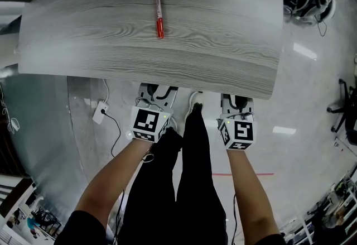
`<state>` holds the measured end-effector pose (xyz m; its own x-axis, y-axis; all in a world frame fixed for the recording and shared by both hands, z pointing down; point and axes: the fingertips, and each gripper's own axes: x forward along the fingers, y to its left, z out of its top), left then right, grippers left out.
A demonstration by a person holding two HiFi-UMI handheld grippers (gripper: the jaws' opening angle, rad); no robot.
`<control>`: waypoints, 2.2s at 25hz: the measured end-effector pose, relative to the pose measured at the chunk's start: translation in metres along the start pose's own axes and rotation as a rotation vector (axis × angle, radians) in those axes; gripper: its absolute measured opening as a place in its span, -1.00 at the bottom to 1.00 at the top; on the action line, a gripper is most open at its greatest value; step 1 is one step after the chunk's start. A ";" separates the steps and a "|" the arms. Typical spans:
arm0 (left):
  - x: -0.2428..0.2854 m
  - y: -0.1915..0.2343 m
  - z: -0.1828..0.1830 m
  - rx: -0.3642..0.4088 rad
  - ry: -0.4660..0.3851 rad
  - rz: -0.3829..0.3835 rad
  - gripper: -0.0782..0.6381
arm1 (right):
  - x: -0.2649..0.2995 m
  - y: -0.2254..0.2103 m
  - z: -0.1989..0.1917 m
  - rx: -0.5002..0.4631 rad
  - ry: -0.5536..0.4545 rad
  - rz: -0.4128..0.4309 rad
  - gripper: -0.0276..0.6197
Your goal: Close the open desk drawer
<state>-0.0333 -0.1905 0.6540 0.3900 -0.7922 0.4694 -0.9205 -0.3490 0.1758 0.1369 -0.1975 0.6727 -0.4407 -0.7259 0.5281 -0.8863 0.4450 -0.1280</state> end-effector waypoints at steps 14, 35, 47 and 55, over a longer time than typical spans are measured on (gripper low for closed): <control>-0.081 -0.065 -0.006 0.012 -0.023 -0.089 -0.34 | -0.079 0.042 0.020 0.031 -0.090 -0.007 -0.57; -0.283 -0.111 0.176 -0.036 -0.184 -0.070 -0.34 | -0.275 0.150 0.230 -0.030 -0.280 0.063 -0.57; -0.342 -0.094 0.264 -0.026 -0.356 0.061 -0.74 | -0.319 0.179 0.312 -0.056 -0.416 0.059 -0.81; -0.348 -0.096 0.291 0.025 -0.371 0.061 -0.74 | -0.322 0.195 0.339 -0.101 -0.468 0.097 -0.86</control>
<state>-0.0739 -0.0268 0.2223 0.3214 -0.9377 0.1324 -0.9431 -0.3042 0.1343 0.0576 -0.0548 0.1931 -0.5579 -0.8260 0.0803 -0.8298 0.5543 -0.0639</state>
